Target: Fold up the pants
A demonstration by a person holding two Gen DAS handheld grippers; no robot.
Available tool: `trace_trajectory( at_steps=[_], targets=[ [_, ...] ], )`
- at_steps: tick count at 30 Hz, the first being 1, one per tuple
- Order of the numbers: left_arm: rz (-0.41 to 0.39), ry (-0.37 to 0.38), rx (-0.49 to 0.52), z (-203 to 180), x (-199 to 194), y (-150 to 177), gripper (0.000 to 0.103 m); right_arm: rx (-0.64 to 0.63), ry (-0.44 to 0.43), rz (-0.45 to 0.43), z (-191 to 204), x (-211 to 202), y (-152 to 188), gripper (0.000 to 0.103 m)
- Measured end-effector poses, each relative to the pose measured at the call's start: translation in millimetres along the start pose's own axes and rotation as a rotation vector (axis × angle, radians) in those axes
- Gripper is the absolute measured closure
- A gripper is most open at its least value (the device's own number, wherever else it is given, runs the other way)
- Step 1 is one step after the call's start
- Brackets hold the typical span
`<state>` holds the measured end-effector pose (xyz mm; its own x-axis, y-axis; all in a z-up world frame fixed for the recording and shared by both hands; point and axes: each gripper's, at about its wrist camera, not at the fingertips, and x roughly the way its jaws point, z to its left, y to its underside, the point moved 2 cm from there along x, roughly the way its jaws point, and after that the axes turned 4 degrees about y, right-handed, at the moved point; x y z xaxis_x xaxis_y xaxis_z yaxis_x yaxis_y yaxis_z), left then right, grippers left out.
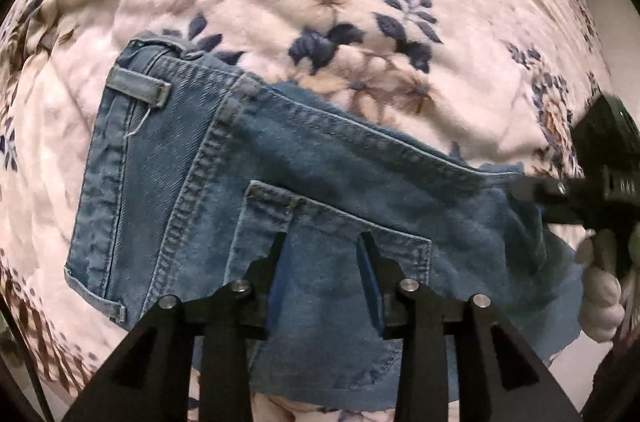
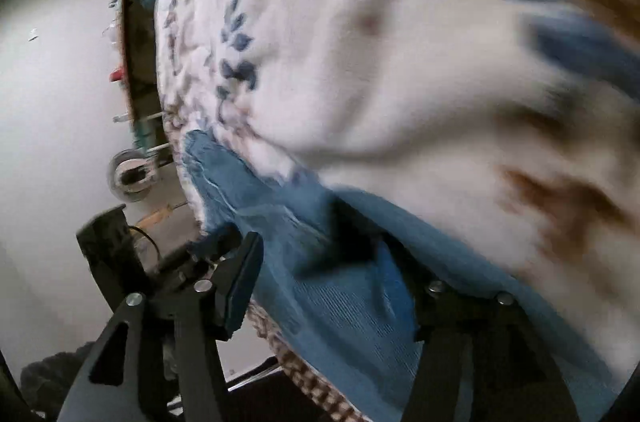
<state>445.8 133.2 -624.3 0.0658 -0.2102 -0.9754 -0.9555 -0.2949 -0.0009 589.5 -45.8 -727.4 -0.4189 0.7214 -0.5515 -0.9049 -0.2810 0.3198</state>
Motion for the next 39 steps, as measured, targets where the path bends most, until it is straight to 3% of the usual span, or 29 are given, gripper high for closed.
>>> trace_trajectory(
  at_steps=[1, 3, 6, 9, 11, 12, 14, 16, 19, 21, 23, 25, 26, 29, 30, 31, 32, 33, 35, 39],
  targets=[
    [0.001, 0.004, -0.004, 0, 0, 0, 0.071, -0.023, -0.046, 0.04, 8, 12, -6, 0.021],
    [0.009, 0.005, -0.013, 2, 4, 0, 0.071, -0.095, -0.048, 0.115, 21, 31, -9, 0.012],
    [0.018, 0.007, -0.03, 7, 7, 2, 0.071, -0.177, -0.024, 0.249, 31, 51, -12, 0.013],
    [0.012, -0.003, -0.014, 14, 9, 6, 0.072, -0.08, -0.017, 0.184, 19, 46, -29, 0.013],
    [0.016, -0.015, -0.003, 16, 13, 10, 0.072, -0.111, 0.043, 0.156, 27, 55, -27, 0.012],
    [0.021, -0.019, 0.003, 16, 16, 11, 0.072, -0.156, 0.094, 0.143, 35, 57, -21, 0.014],
    [0.021, -0.033, 0.023, 13, 19, 18, 0.072, -0.145, 0.13, 0.068, 43, 43, -11, 0.037],
    [0.022, -0.039, 0.048, 12, 22, 21, 0.072, -0.062, 0.067, -0.053, 32, -1, -4, 0.08],
    [0.023, -0.036, 0.058, 7, 27, 26, 0.072, 0.096, -0.08, -0.324, -3, -85, -1, 0.082],
    [0.02, -0.031, 0.047, 8, 27, 28, 0.072, 0.127, -0.093, -0.375, -13, -114, -2, 0.082],
    [0.024, -0.033, 0.036, 7, 24, 27, 0.072, 0.102, -0.085, -0.333, -10, -120, -2, 0.078],
    [0.028, -0.037, 0.034, 9, 20, 23, 0.071, 0.013, 0.004, -0.23, 6, -104, -2, 0.048],
    [0.03, -0.04, 0.038, 8, 19, 22, 0.071, -0.028, 0.059, -0.198, 11, -95, -4, 0.044],
    [0.046, -0.015, 0.007, 8, 8, 25, 0.071, -0.201, 0.276, -0.068, 40, -41, 1, 0.043],
    [0.056, 0.019, -0.027, 8, 2, 26, 0.071, -0.252, 0.335, -0.037, 40, -28, 9, 0.049],
    [0.066, 0.054, -0.059, 7, -2, 26, 0.071, -0.304, 0.396, -0.005, 45, -10, 18, 0.074],
    [0.088, 0.117, -0.113, 7, -8, 23, 0.071, -0.332, 0.44, -0.006, 51, -3, 23, 0.088],
    [0.112, 0.169, -0.158, 5, -11, 22, 0.07, -0.362, 0.534, -0.051, 55, 1, 32, 0.092],
    [0.161, 0.268, -0.216, -4, -11, 17, 0.065, -0.412, 0.602, -0.166, 61, -5, 57, 0.095],
    [0.257, 0.397, -0.319, -21, 7, 5, 0.061, -0.477, 0.611, -0.296, 78, -16, 107, 0.096]
  ],
)
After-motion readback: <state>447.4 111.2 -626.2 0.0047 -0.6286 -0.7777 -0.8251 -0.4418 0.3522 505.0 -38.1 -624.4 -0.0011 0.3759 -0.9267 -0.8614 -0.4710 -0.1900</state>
